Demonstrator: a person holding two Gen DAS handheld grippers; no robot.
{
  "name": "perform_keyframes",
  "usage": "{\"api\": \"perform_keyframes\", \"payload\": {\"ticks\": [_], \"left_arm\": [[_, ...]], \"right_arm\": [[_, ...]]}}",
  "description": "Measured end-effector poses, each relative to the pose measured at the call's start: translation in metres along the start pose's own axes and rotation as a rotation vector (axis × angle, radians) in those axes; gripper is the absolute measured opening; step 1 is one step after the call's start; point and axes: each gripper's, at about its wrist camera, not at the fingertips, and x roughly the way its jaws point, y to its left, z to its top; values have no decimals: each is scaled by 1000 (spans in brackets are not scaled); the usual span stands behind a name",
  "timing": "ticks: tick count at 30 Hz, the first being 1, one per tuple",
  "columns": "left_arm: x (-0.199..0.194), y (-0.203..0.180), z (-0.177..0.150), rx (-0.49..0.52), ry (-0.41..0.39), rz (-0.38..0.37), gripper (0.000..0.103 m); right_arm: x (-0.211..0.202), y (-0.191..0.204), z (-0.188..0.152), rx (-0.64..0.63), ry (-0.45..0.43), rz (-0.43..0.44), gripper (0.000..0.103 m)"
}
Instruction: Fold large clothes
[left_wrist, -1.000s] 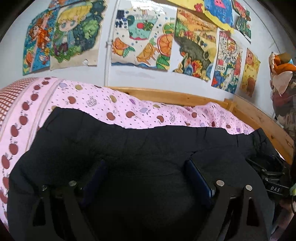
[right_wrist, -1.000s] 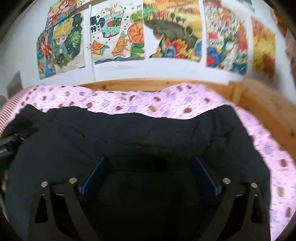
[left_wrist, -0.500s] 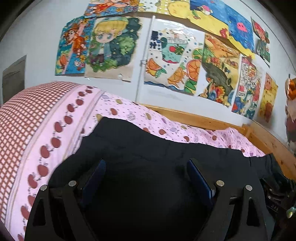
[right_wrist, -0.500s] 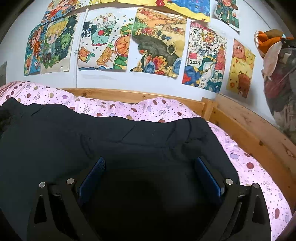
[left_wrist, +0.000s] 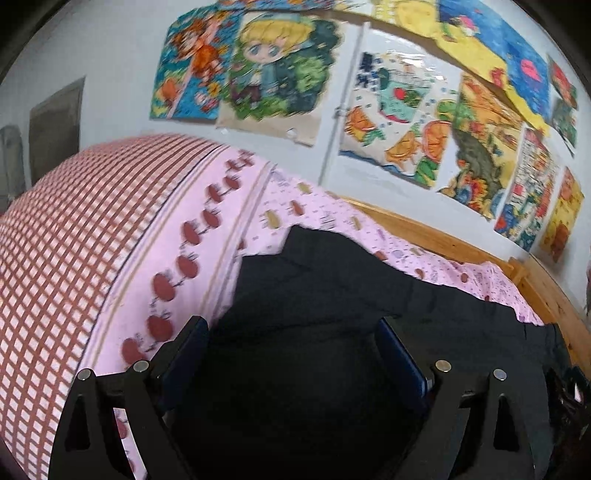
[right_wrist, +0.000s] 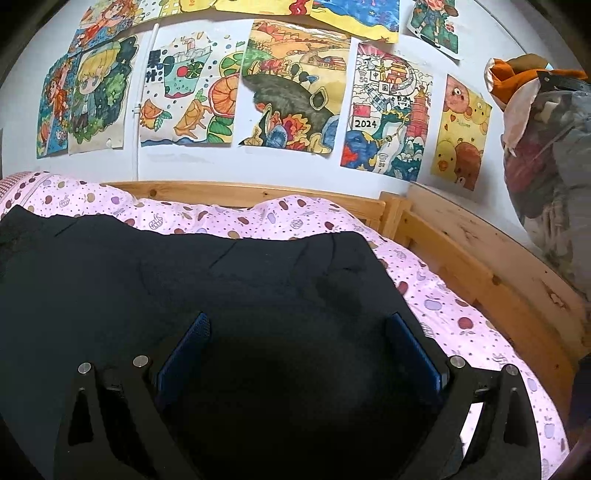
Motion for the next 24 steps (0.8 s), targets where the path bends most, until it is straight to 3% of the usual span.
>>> {"api": "perform_keyframes", "payload": {"ticks": [7,15,24], "left_arm": [[9,40,-2,-132,116,-11,97],[8,31,-11,-7,123,23,103],[9,26,-12,46,134,17,103]], "right_arm": [[1,-30,0,17,39,12,96],[20,-70,-13,122,131,85,96],[45,-86,-35,241,220,179,100]]}}
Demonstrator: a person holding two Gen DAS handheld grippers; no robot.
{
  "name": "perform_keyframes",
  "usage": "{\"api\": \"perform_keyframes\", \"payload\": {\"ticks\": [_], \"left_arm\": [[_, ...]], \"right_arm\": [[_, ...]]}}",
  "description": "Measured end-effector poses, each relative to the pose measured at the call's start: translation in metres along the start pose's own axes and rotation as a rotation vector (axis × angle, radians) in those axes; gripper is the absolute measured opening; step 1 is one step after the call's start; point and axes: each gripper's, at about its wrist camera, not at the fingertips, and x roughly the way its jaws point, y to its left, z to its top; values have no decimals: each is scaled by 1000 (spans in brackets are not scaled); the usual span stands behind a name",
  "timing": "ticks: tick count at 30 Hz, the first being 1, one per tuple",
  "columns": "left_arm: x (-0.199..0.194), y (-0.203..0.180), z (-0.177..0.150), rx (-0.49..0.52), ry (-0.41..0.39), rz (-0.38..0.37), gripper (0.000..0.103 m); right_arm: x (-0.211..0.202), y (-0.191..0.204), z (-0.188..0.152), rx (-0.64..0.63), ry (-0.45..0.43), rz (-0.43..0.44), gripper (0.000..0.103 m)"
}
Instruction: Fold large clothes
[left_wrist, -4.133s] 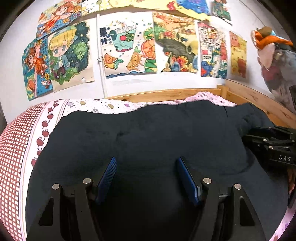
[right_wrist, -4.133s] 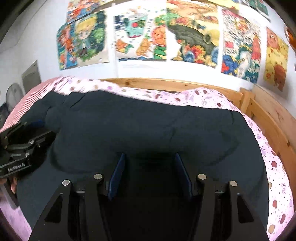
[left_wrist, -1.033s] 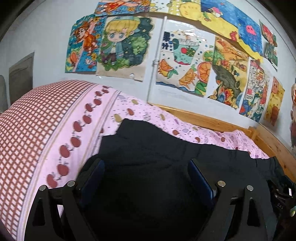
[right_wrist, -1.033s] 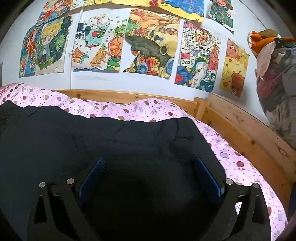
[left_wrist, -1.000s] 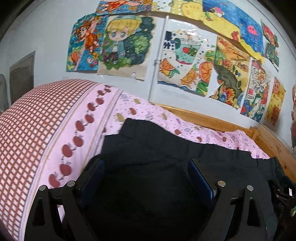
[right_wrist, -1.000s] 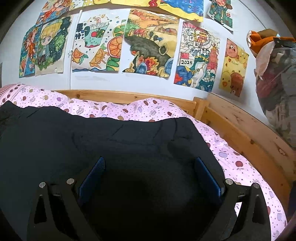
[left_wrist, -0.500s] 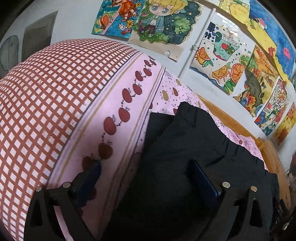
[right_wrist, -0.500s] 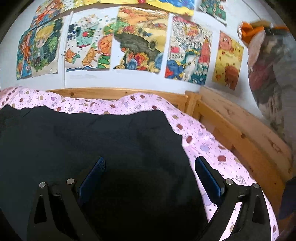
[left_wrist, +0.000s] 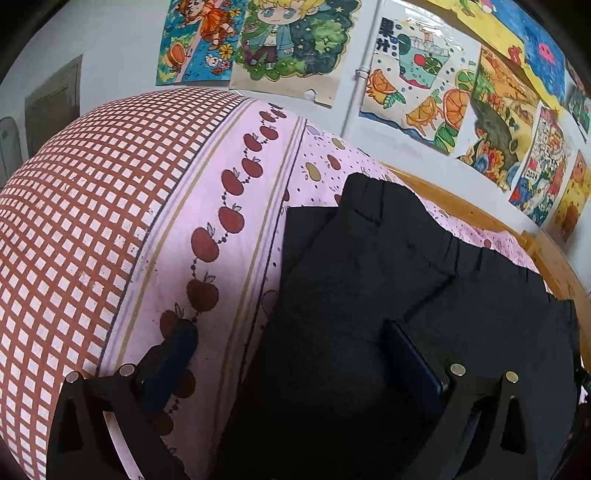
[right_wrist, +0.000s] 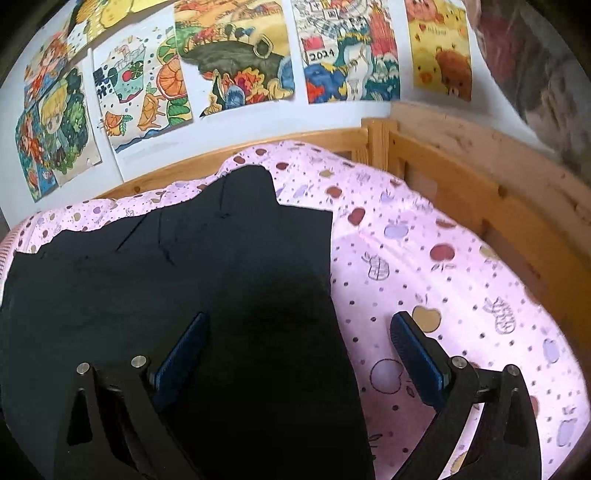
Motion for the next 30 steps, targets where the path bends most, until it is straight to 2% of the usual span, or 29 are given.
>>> {"api": "perform_keyframes", "payload": {"ticks": [13,22,28,30], "left_arm": [[11,-1,0,25,60,-61,103],[14,20,3,108,151,-261,103],[15,23,2,137,190,-322,103],[19,22,3,145,229,-371,103]], "right_arm": [[16,-17,-14,86,45,117,101],[21,-20,-16,97,71,197,102],[25,-19,-17,90,102,283,102],[27,-17,-18,75,123,319,102]]}}
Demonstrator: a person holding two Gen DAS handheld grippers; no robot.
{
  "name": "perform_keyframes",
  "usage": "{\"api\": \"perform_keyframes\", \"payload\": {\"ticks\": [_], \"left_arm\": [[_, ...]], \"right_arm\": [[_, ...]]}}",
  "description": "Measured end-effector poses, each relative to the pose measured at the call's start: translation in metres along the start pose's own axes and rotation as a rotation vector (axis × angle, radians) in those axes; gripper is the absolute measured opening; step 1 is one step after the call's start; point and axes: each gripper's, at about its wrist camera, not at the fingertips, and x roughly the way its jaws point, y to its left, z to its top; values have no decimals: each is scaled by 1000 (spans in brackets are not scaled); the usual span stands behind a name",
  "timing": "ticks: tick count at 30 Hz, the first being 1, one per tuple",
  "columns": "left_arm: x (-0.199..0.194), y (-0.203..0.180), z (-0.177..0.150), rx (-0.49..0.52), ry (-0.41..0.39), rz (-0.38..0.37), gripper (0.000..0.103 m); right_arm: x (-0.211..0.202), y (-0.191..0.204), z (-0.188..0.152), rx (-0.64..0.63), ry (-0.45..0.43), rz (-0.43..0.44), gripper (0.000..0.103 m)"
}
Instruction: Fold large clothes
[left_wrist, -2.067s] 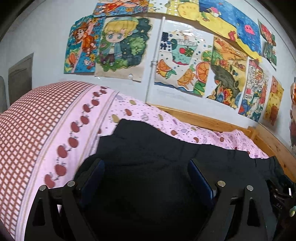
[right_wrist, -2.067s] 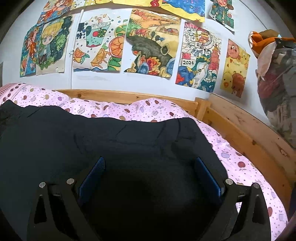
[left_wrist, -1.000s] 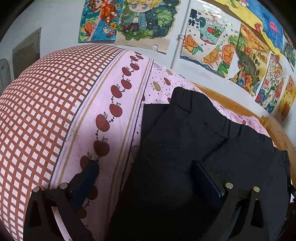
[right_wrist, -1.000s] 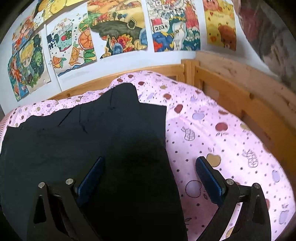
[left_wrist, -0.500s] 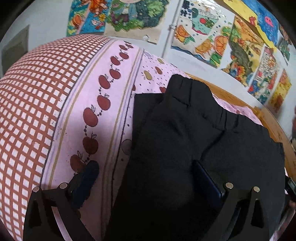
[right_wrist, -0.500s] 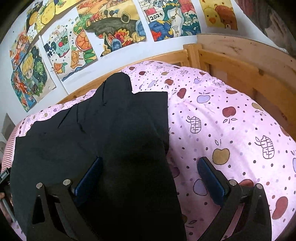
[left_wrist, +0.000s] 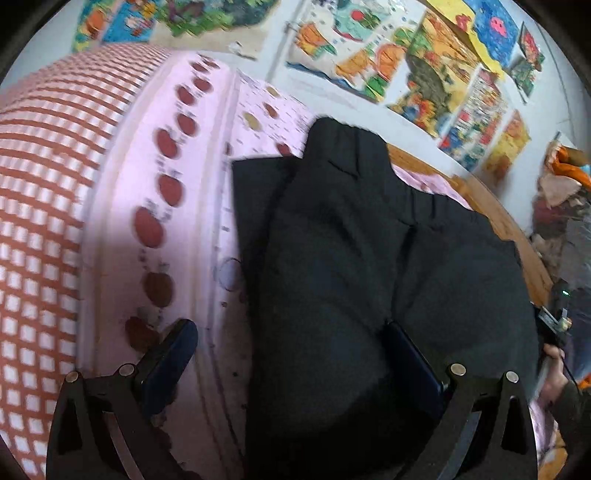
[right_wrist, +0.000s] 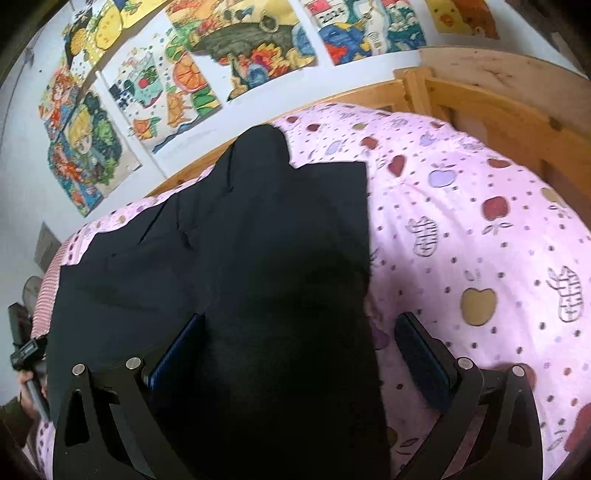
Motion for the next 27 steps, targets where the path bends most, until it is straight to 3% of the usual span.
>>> {"api": "perform_keyframes", "payload": {"ticks": [4,13,27], "left_arm": [[9,2,2,-18,72,-101,103],[26,-3,2,-48,180,-232,103],[36,-8,-9,-97,231,-190,103]], "right_arm": [[7,3,1,-16,63,72,102],[21,11,0,-50,202,191,102],[26,20,-7,-4,178,120,102]]}}
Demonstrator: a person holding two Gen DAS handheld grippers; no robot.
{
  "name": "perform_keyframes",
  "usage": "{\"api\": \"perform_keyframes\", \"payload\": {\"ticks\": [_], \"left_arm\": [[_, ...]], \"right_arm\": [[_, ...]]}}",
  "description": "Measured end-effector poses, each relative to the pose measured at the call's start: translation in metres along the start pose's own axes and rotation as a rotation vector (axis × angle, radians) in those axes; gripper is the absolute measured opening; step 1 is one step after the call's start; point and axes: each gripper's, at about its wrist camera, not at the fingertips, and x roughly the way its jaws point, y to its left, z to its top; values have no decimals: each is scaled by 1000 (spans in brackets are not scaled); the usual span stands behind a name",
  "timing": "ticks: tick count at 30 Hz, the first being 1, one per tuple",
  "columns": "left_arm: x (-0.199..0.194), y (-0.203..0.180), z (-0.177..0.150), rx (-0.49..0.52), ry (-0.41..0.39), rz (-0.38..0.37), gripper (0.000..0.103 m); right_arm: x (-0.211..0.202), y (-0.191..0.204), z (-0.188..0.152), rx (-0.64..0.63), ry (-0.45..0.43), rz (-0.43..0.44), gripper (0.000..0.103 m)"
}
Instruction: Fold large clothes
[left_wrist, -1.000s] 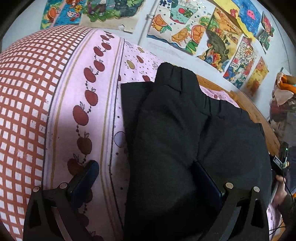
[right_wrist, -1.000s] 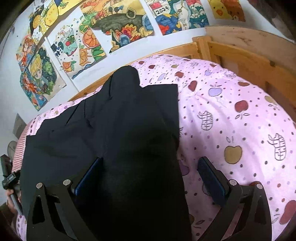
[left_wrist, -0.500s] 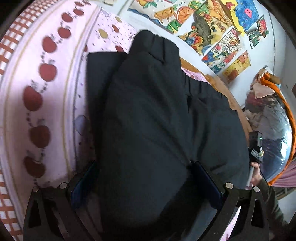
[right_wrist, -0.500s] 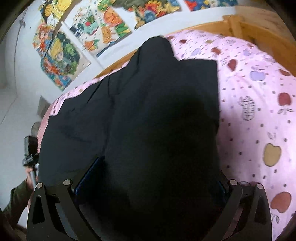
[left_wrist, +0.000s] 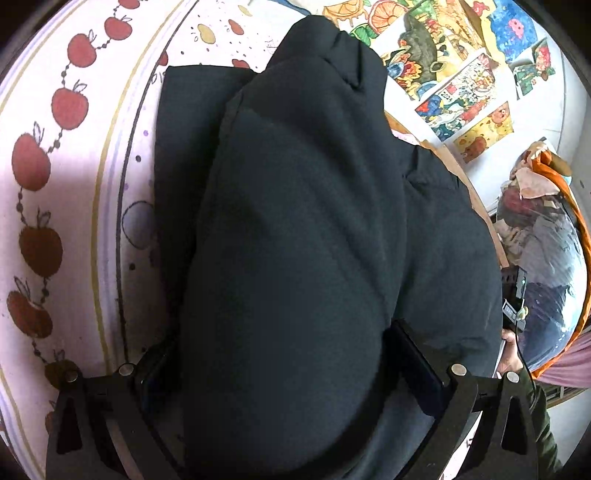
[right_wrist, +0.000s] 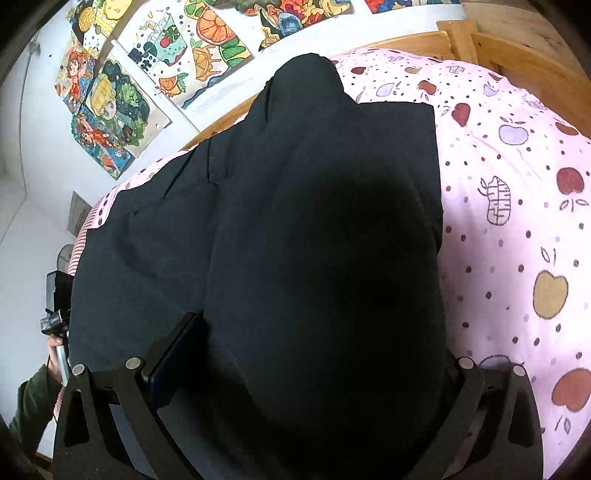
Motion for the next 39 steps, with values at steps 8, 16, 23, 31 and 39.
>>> {"api": "perform_keyframes", "payload": {"ticks": [8,16,23,31,39], "left_arm": [[1,-6,0,-82,12,27,103],[-4,-10,-8,-186,2,31,80],[-20,-9,-16,-255,-36,24,51],[-43,-37,-24,-186,-100,92,32],[-94,-62,-32,-117,-137,89,28]], "right_arm": [[-4,5,-2,62,4,-60,102],[-12,18,-5,80,-4,-88,82],[-35,29,-12,90,-47,-75,34],[-63,66,-14,-19,-101,-149,18],[-112,88,-13,-76,-171,-111,15]]}}
